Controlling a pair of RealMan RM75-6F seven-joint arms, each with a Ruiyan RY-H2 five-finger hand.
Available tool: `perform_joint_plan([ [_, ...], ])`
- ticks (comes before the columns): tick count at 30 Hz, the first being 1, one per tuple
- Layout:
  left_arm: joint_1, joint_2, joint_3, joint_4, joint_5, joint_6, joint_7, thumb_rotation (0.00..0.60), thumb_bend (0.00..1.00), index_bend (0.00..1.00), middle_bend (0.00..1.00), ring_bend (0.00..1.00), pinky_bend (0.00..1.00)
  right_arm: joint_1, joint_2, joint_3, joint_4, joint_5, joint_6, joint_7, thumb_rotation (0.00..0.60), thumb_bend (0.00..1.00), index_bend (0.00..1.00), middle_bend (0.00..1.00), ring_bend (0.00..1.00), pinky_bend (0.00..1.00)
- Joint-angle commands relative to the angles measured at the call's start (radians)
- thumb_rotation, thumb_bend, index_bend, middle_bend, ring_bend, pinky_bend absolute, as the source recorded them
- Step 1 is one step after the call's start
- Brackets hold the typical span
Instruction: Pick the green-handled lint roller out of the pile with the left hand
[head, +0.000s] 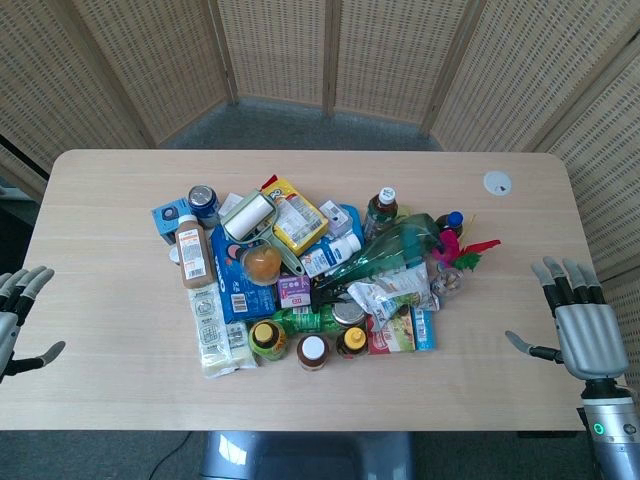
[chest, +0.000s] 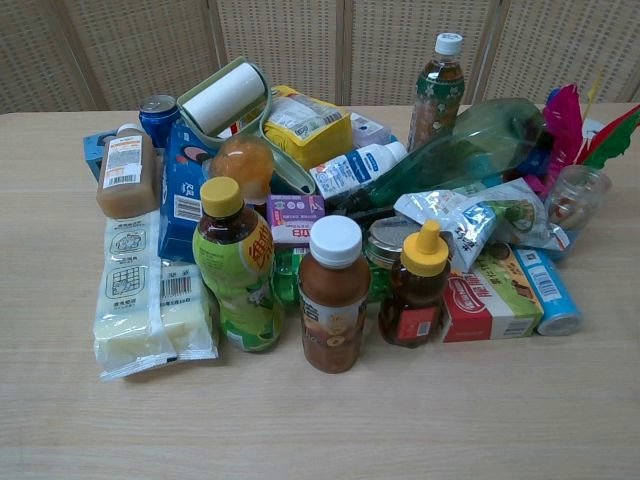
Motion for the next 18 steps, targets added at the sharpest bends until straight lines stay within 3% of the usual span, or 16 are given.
perform_joint_plan([
  [1, -0.007, 0.0, -0.003, -0.003, 0.0, -0.008, -0.001, 0.6, 0.27, 0.0, 0.0, 0.0, 0.0, 0.0, 0.0, -0.001, 0.0, -0.001, 0.0, 0.0, 0.345, 0.18, 0.05, 0.04, 0.0, 0.0],
  [10, -0.044, 0.008, -0.026, -0.021, 0.002, -0.04, -0.021, 0.6, 0.27, 0.0, 0.0, 0.0, 0.0, -0.019, 0.001, -0.008, 0.001, -0.024, 0.031, 0.024, 0.345, 0.18, 0.05, 0.04, 0.0, 0.0],
  [18, -0.109, -0.001, -0.046, -0.027, -0.038, -0.143, -0.012, 0.6, 0.27, 0.0, 0.0, 0.0, 0.0, -0.035, 0.007, -0.011, 0.003, -0.018, 0.041, 0.031, 0.344, 0.18, 0.05, 0.04, 0.0, 0.0],
])
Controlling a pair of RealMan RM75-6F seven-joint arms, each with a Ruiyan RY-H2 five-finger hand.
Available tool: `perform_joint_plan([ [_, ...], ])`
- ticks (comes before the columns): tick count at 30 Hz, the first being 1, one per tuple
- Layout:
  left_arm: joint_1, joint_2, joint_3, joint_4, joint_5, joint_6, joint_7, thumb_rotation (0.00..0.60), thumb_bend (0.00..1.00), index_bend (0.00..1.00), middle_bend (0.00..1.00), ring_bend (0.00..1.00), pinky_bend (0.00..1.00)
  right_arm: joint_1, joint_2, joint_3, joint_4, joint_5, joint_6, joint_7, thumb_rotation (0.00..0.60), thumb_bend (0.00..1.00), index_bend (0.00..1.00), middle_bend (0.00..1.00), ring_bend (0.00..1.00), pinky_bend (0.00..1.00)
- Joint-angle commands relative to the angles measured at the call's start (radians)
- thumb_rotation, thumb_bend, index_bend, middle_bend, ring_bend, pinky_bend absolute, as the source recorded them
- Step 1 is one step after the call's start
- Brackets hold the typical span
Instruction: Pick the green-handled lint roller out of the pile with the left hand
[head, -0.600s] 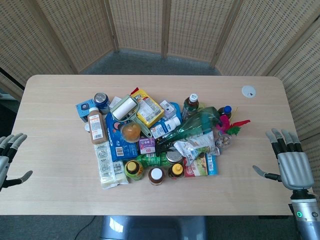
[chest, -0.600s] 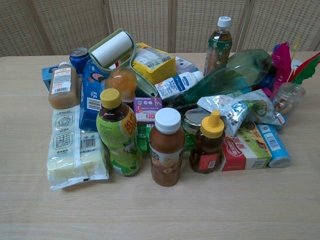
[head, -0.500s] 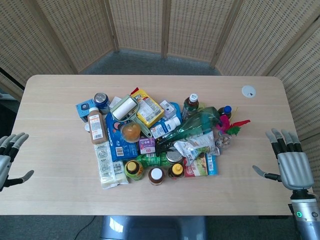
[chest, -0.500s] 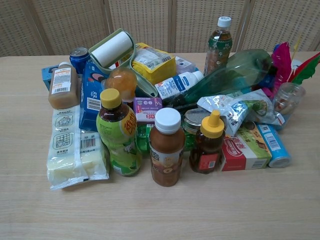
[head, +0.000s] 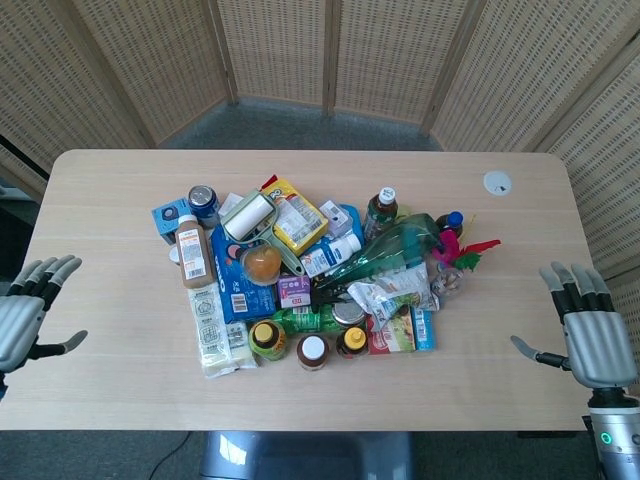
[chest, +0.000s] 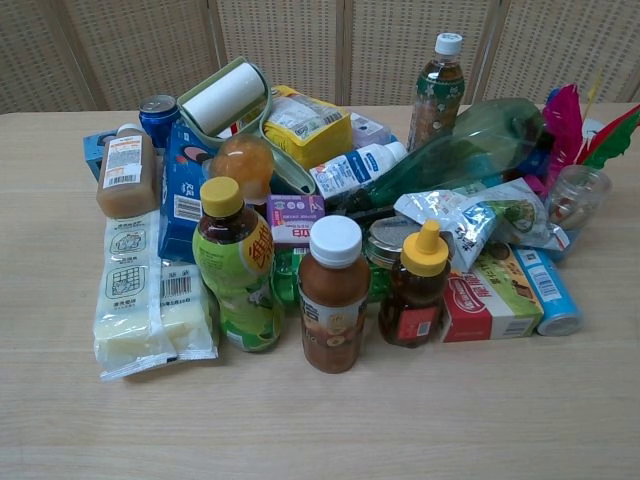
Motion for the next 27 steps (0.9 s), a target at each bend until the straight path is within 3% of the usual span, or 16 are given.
perform_joint_plan([
  [1, -0.031, -0.01, -0.016, -0.002, -0.028, -0.04, 0.0, 0.6, 0.27, 0.0, 0.0, 0.0, 0.0, -0.001, 0.001, 0.001, 0.002, 0.004, -0.002, 0.001, 0.346, 0.18, 0.05, 0.04, 0.0, 0.0],
  [10, -0.178, -0.088, -0.119, 0.002, -0.216, -0.219, 0.007, 0.6, 0.27, 0.0, 0.0, 0.0, 0.0, 0.0, -0.014, -0.006, 0.01, 0.014, -0.024, 0.001, 0.346, 0.18, 0.05, 0.03, 0.0, 0.0],
  [19, -0.361, -0.204, -0.251, 0.05, -0.493, -0.426, -0.063, 0.6, 0.27, 0.0, 0.0, 0.0, 0.0, -0.026, -0.014, -0.017, 0.02, 0.037, -0.017, 0.008, 0.347, 0.18, 0.05, 0.04, 0.0, 0.0],
  [27, -0.498, -0.32, -0.285, 0.143, -0.666, -0.515, -0.021, 0.6, 0.27, 0.0, 0.0, 0.0, 0.0, -0.035, -0.012, -0.015, 0.027, 0.058, -0.023, 0.012, 0.346, 0.18, 0.05, 0.04, 0.0, 0.0],
])
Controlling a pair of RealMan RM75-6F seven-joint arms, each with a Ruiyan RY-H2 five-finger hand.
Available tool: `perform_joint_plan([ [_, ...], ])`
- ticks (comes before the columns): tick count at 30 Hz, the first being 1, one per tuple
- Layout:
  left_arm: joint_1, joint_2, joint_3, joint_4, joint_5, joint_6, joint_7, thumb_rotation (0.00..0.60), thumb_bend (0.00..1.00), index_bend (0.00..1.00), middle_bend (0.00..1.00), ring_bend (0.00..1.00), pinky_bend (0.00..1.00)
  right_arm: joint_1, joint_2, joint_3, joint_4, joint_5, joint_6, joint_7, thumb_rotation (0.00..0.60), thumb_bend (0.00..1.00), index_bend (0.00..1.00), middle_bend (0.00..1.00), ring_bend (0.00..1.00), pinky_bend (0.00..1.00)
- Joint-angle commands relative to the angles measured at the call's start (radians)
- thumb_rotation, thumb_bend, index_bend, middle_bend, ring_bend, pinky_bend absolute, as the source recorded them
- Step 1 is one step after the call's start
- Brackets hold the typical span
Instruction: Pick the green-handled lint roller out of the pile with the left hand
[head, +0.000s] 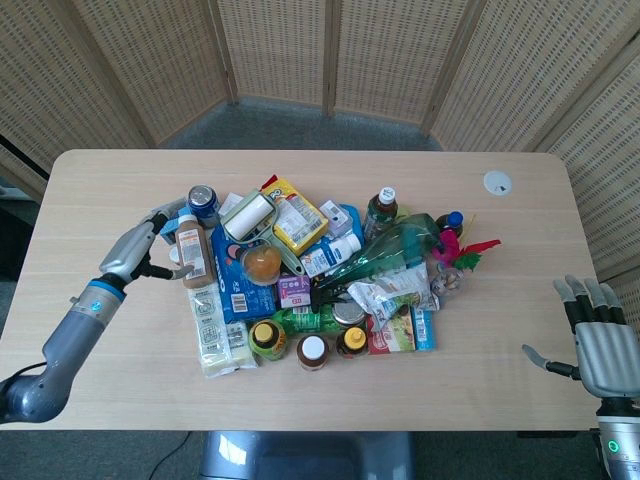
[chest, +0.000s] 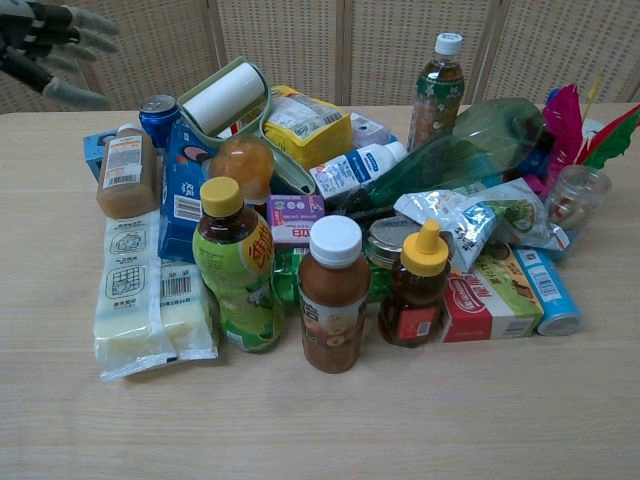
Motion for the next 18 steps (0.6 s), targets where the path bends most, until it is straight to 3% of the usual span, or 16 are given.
perform_joint_plan([
  [1, -0.062, -0.056, -0.018, 0.049, -0.072, -0.038, 0.026, 0.6, 0.27, 0.0, 0.0, 0.0, 0.0, -0.001, 0.001, 0.002, 0.002, 0.005, -0.002, 0.001, 0.346, 0.18, 0.05, 0.04, 0.0, 0.0],
  [18, -0.256, -0.268, -0.046, 0.315, -0.326, -0.138, 0.054, 0.6, 0.27, 0.0, 0.0, 0.0, 0.0, -0.041, 0.031, 0.006, -0.006, 0.04, 0.029, 0.005, 0.347, 0.18, 0.06, 0.03, 0.0, 0.0],
])
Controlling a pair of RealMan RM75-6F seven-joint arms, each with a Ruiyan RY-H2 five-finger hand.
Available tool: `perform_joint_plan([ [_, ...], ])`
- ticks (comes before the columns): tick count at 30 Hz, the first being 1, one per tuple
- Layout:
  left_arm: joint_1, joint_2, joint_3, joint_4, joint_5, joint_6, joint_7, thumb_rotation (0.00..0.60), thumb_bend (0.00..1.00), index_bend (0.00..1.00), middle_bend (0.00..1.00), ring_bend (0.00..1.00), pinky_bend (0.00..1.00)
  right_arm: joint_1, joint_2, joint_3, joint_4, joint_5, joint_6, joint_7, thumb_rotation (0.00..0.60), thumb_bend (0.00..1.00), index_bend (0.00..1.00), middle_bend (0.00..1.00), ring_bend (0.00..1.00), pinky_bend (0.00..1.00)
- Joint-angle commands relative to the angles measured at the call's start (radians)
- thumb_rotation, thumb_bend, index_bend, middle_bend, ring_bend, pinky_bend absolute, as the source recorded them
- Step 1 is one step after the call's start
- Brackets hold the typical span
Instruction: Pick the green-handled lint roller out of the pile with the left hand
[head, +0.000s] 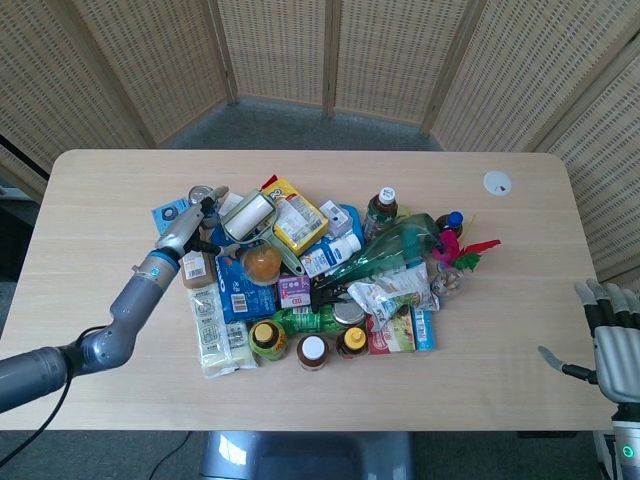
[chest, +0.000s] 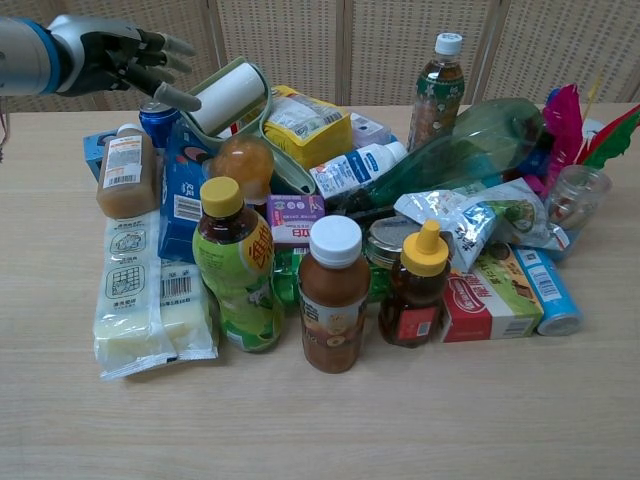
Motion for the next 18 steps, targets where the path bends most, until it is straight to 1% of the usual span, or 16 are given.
perform_joint_plan([
  [1, -0.04, -0.056, -0.008, 0.065, -0.036, -0.023, -0.002, 0.6, 0.27, 0.0, 0.0, 0.0, 0.0, -0.01, 0.01, 0.0, -0.007, 0.004, 0.01, 0.0, 0.348, 0.18, 0.06, 0.03, 0.0, 0.0],
  [6, -0.079, -0.13, -0.012, 0.145, -0.065, -0.038, -0.003, 0.6, 0.27, 0.0, 0.0, 0.01, 0.0, -0.025, 0.028, -0.001, -0.023, 0.007, 0.027, -0.006, 0.347, 0.18, 0.06, 0.04, 0.0, 0.0],
  [8, -0.09, -0.162, -0.015, 0.174, -0.07, -0.027, -0.002, 0.6, 0.27, 0.01, 0.02, 0.05, 0.0, -0.03, 0.032, -0.001, -0.028, 0.009, 0.031, -0.009, 0.345, 0.18, 0.06, 0.04, 0.0, 0.0],
  [9, -0.093, -0.174, -0.017, 0.185, -0.072, -0.023, -0.002, 0.6, 0.28, 0.04, 0.04, 0.08, 0.0, -0.032, 0.034, -0.001, -0.03, 0.01, 0.033, -0.009, 0.347, 0.18, 0.06, 0.03, 0.0, 0.0],
  [10, -0.096, -0.19, -0.02, 0.198, -0.073, -0.014, -0.004, 0.6, 0.3, 0.08, 0.06, 0.12, 0.03, -0.035, 0.036, -0.001, -0.032, 0.012, 0.035, -0.009, 0.348, 0.18, 0.06, 0.04, 0.0, 0.0],
  [11, -0.098, -0.203, -0.024, 0.208, -0.072, -0.005, -0.006, 0.6, 0.32, 0.11, 0.08, 0.17, 0.07, -0.037, 0.037, -0.001, -0.033, 0.013, 0.037, -0.009, 0.349, 0.18, 0.06, 0.04, 0.0, 0.0],
  [14, -0.097, -0.24, -0.041, 0.237, -0.063, 0.034, -0.017, 0.6, 0.4, 0.26, 0.19, 0.34, 0.32, -0.043, 0.041, 0.002, -0.037, 0.019, 0.043, -0.011, 0.346, 0.18, 0.05, 0.04, 0.0, 0.0],
  [16, -0.092, -0.25, -0.055, 0.243, -0.055, 0.051, -0.03, 0.6, 0.45, 0.34, 0.3, 0.46, 0.47, -0.046, 0.043, 0.002, -0.038, 0.02, 0.044, -0.011, 0.349, 0.18, 0.05, 0.04, 0.0, 0.0],
  [18, -0.081, -0.248, -0.074, 0.239, -0.044, 0.063, -0.048, 0.6, 0.48, 0.37, 0.34, 0.51, 0.52, -0.048, 0.044, 0.003, -0.038, 0.021, 0.045, -0.01, 0.345, 0.18, 0.05, 0.04, 0.0, 0.0],
])
